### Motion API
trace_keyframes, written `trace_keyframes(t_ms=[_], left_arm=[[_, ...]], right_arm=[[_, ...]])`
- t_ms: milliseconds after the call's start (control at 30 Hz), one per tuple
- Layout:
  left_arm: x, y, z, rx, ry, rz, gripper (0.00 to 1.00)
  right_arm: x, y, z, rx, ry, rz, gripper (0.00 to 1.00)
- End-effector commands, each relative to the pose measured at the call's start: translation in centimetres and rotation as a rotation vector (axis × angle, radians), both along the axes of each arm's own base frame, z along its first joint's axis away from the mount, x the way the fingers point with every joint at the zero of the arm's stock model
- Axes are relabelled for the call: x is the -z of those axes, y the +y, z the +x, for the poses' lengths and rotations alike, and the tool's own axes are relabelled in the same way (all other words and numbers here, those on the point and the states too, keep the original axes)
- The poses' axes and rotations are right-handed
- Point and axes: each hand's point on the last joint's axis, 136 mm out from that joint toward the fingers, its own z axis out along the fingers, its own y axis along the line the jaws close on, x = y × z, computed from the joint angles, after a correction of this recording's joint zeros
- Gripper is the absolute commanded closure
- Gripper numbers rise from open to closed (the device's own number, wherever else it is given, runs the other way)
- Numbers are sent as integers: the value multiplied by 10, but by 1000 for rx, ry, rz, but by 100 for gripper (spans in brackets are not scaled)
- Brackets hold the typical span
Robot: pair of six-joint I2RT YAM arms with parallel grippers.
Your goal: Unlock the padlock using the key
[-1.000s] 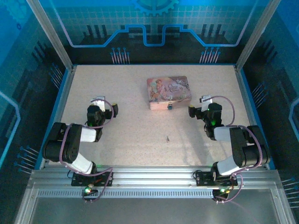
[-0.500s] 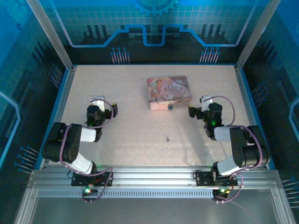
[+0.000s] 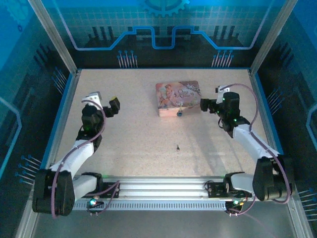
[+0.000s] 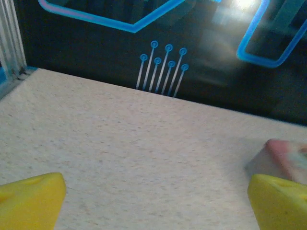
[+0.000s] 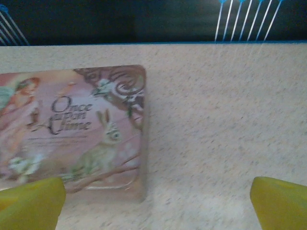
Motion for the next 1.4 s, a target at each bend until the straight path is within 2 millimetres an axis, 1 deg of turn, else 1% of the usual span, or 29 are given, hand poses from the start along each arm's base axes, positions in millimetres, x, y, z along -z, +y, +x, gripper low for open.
trace_keyframes(t_ms=[0, 33, 100, 133, 233, 333, 367, 433, 500, 633, 700, 800, 933, 1100, 1167, 1233, 1300, 1367], left_arm=[[21, -18, -19, 32, 187, -218, 1], [20, -24, -24, 52, 212, -259, 1], [21, -37, -33, 96, 256, -335, 1], [21, -47, -39, 128, 274, -372, 1], [29, -76, -53, 212, 323, -452, 1], [39, -107, -62, 288, 364, -477, 1], [41, -115, -64, 310, 368, -479, 1], [42, -130, -64, 349, 371, -483, 1], [42, -138, -62, 368, 365, -488, 1], [40, -147, -58, 393, 369, -476, 1], [42, -147, -58, 391, 370, -468, 1], [43, -144, -59, 381, 367, -460, 1], [42, -143, -61, 386, 361, -440, 1], [39, -142, -62, 392, 347, -421, 1], [36, -142, -62, 393, 341, -422, 1], [36, -142, -62, 392, 341, -421, 1], [36, -141, -62, 391, 342, -420, 1], [37, -141, -62, 390, 344, -419, 1]], right_arm=[[32, 20, -50, 45, 305, 109, 0], [33, 29, -61, 35, 356, 138, 0], [42, 50, -85, -7, 459, 173, 1], [47, 61, -99, -34, 510, 184, 2], [53, 96, -128, -120, 607, 230, 3], [67, 121, -154, -165, 710, 276, 9], [71, 126, -160, -166, 736, 276, 9], [80, 137, -170, -183, 781, 257, 15], [90, 143, -175, -176, 813, 223, 19], [110, 155, -179, -176, 888, 180, 32], [112, 162, -175, -172, 895, 154, 37], [123, 163, -175, -142, 916, 106, 40], [137, 167, -177, -129, 952, 88, 48], [148, 164, -179, -99, 967, 53, 51], [152, 167, -180, -107, 971, 61, 51], [156, 172, -181, -120, 983, 76, 55], [160, 174, -182, -119, 992, 66, 58], [163, 173, -184, -112, 1001, 46, 59]])
